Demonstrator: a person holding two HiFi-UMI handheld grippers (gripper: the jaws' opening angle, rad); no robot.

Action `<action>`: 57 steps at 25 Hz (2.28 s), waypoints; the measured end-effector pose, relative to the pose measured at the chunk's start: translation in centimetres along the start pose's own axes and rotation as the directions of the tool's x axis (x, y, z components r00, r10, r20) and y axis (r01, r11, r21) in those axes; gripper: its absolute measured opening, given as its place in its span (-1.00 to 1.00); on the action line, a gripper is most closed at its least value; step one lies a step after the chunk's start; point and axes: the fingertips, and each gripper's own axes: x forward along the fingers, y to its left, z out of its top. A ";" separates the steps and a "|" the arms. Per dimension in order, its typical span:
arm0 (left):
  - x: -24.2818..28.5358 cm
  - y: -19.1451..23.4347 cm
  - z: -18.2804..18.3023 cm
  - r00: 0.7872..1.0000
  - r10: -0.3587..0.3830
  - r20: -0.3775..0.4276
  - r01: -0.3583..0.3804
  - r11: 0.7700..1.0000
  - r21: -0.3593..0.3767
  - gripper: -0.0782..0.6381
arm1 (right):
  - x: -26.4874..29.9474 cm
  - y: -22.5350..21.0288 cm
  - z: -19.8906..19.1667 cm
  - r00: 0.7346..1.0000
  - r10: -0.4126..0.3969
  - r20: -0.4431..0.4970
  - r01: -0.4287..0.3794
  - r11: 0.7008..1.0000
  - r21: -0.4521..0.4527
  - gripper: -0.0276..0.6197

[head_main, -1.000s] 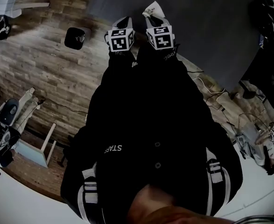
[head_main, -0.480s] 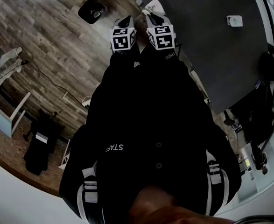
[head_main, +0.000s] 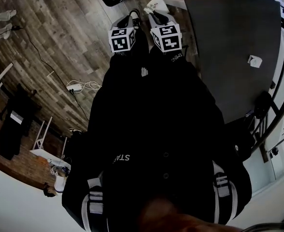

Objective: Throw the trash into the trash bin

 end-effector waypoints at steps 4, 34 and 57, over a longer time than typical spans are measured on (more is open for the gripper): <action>2.9 5.6 -1.0 0.999 0.044 0.001 -0.044 0.997 -0.067 -0.78 | 6.1 1.4 0.4 0.997 0.073 -0.038 -0.075 0.996 -0.042 -0.74; 29.5 28.5 -11.6 0.991 0.091 -0.098 -0.113 0.961 -0.252 -0.78 | 45.4 -0.3 -11.0 0.910 0.251 -0.329 -0.285 0.957 -0.057 -0.73; 29.8 27.6 -11.0 0.990 0.071 -0.125 -0.100 0.963 -0.250 -0.78 | 44.9 -2.1 -10.3 0.914 0.243 -0.325 -0.249 0.968 0.025 -0.71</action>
